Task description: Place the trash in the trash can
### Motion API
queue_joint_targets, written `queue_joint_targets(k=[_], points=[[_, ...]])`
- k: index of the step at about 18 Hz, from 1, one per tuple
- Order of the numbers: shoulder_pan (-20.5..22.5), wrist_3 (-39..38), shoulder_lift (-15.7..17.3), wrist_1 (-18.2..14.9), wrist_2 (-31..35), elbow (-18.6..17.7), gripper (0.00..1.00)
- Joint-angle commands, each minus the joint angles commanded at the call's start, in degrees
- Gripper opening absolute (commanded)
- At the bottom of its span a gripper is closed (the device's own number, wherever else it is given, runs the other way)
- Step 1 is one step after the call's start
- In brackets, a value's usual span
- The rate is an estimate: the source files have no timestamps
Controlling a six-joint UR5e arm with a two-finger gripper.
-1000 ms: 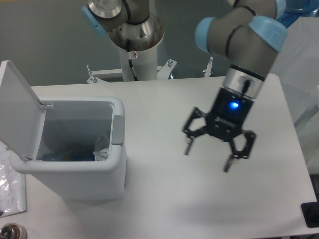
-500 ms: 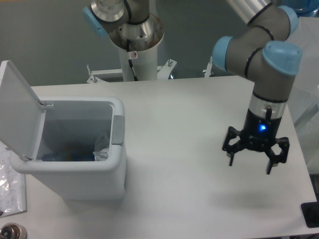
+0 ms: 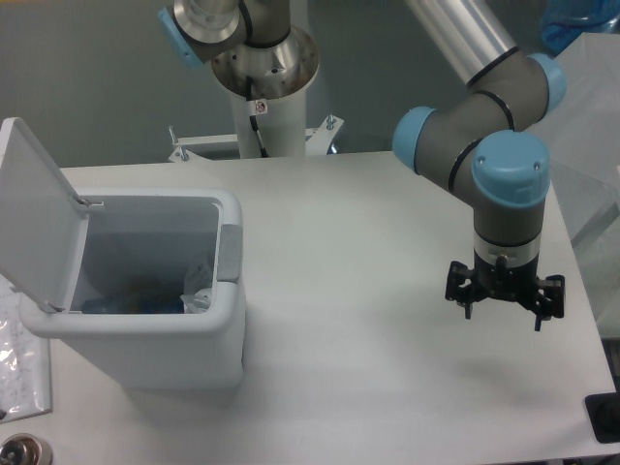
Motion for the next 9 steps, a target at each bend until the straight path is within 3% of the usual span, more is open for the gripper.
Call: queue_joint_targets(k=[2,3,5,9], points=[[0.0,4.7,-0.6,-6.1,1.1,2.9,1.00],[0.1,8.7,-0.6,-7.2,1.5,3.5,1.00],[0.2,12.5,-0.2,-7.7,1.4,3.5,1.00],[0.4,12.8,0.0,-7.8,1.5,2.9,1.00]])
